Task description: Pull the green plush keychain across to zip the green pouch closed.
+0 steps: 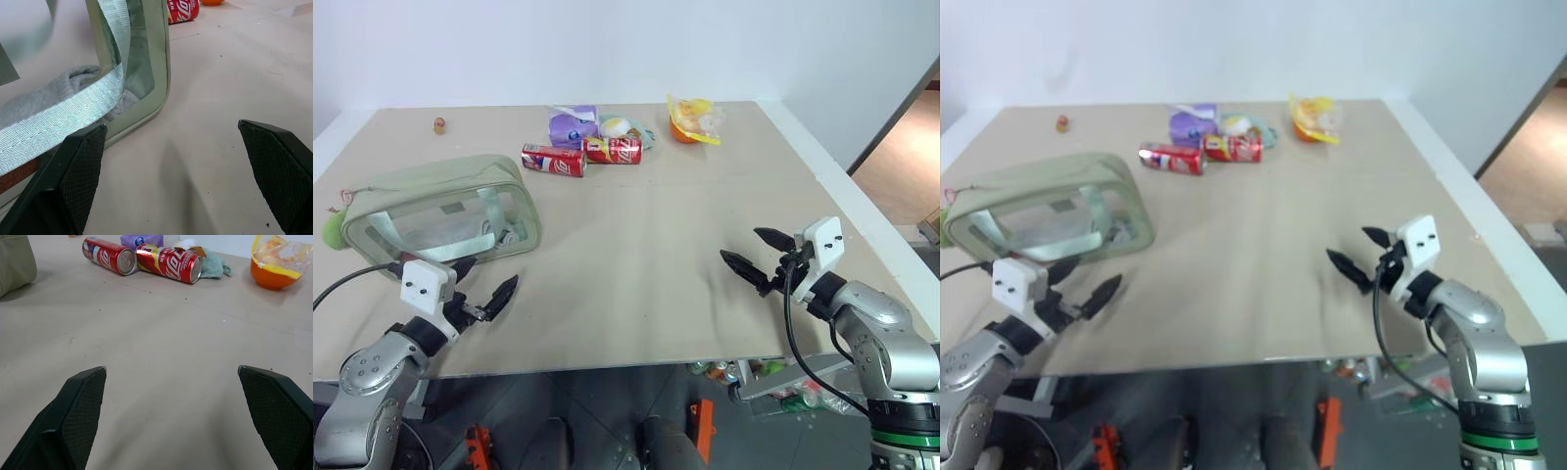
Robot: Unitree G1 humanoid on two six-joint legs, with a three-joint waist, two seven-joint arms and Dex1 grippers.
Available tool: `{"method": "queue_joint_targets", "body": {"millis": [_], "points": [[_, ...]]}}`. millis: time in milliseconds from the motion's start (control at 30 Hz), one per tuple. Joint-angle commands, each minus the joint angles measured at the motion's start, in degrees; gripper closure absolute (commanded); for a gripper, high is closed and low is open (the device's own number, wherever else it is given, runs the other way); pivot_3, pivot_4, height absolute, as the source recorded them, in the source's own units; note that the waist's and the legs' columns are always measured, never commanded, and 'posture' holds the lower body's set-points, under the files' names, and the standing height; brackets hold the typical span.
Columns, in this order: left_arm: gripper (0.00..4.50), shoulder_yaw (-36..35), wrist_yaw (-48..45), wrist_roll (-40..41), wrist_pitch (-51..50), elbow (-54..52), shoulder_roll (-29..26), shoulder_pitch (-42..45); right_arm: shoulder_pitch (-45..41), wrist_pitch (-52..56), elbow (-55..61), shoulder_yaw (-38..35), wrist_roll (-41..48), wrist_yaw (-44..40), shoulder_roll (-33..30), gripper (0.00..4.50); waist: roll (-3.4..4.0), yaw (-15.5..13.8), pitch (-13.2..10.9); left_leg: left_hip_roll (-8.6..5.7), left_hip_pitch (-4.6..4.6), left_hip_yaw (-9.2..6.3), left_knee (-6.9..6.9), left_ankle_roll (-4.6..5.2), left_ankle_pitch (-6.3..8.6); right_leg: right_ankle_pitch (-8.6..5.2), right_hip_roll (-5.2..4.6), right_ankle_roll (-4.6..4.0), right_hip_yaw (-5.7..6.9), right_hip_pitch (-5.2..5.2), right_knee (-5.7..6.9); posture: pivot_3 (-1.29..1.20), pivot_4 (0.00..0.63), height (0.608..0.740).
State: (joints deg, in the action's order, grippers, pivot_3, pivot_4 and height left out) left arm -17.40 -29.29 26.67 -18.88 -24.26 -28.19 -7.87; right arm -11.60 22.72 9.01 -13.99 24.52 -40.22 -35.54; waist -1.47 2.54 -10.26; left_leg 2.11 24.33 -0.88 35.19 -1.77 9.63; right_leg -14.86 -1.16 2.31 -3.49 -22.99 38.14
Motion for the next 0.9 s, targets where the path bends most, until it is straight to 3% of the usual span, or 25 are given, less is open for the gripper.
{"method": "queue_joint_targets", "body": {"millis": [33, 500, 767, 900], "points": [[0.05, -0.45, -0.55, 0.13, 1.26, -1.24, -0.15, 0.50, -1.00, -1.06, 0.69, -1.01, 0.48, -0.87, -1.04, 0.03, 0.00, 0.00, 0.00, 0.00, 0.00, 0.00, 0.00, 0.00, 0.00, 0.00, 0.00, 0.00, 0.00, 0.00, 0.00, 0.00, 0.150, 0.740], [0.05, 0.47, -6.42, 1.50, 4.52, 1.31, 0.91, 0.45, -1.30, 0.88, 2.05, -0.21, 2.26, -3.11, -1.62, 0.03, 0.00, 0.00, 0.00, 0.00, -0.01, 0.14, 0.00, 0.00, 0.00, 0.04, 0.00, 0.05, -0.12, -0.04, 0.00, 0.00, 0.150, 0.740], [0.05, 1.90, -11.76, 4.24, 1.82, -2.35, -3.59, 1.54, -10.62, 1.59, 4.71, 8.25, 9.01, -21.67, -4.45, 0.03, -0.01, 0.17, -0.01, 0.18, -0.02, 0.29, 0.01, 0.00, 0.00, 0.13, 0.14, 0.02, -0.23, -0.13, 0.00, 0.00, 0.150, 0.740], [0.05, 1.11, -11.14, 6.96, -1.51, -5.62, -5.43, 3.42, -15.94, 4.02, 3.64, 10.08, 11.89, -26.38, -4.96, 0.03, -0.07, 0.08, -0.05, 0.33, 0.02, 0.34, 0.01, -0.01, 0.00, 0.18, 0.26, -0.06, -0.24, -0.20, -0.01, 0.00, 0.150, 0.740]]}}
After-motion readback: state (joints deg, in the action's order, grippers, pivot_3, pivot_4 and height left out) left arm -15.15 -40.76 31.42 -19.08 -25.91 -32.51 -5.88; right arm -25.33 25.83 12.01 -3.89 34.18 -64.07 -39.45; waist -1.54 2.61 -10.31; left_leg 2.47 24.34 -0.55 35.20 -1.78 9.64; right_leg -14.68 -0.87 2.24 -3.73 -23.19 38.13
